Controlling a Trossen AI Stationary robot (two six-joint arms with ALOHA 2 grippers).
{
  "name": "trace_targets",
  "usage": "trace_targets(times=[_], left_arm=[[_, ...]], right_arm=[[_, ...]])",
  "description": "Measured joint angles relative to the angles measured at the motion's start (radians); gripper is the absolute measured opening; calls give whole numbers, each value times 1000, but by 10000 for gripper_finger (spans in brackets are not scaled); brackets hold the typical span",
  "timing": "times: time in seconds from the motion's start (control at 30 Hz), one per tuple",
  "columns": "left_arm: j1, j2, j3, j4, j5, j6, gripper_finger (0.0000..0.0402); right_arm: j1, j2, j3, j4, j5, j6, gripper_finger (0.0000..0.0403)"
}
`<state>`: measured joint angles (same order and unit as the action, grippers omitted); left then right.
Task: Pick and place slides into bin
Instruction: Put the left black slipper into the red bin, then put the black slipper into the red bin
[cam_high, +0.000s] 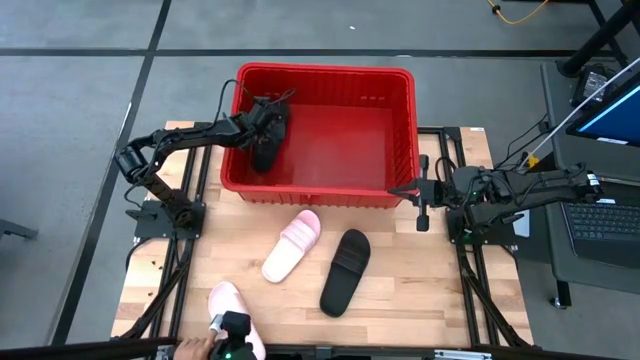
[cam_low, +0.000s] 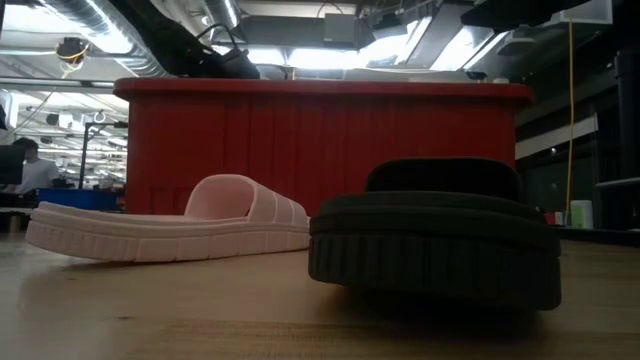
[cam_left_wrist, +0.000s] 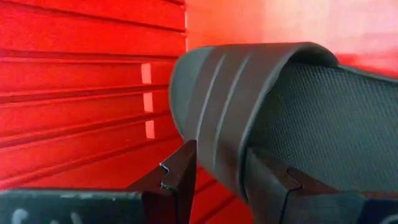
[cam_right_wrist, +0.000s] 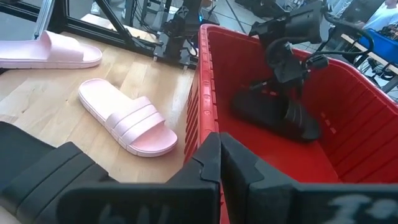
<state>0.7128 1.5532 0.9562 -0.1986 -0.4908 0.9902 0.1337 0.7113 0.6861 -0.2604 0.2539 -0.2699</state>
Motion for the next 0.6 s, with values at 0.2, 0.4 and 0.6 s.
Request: trace_targets(times=[0.2,0.4,0.6], left_arm=[[0,0,0,2,12,19,116],[0,0,0,-15,22,0,116],[-2,0,51,-109,24,-52,116]], right_arm=[[0,0,0,0,0,0,6],[0,0,0,0,0,0,6],[0,0,0,9,0,0,6]])
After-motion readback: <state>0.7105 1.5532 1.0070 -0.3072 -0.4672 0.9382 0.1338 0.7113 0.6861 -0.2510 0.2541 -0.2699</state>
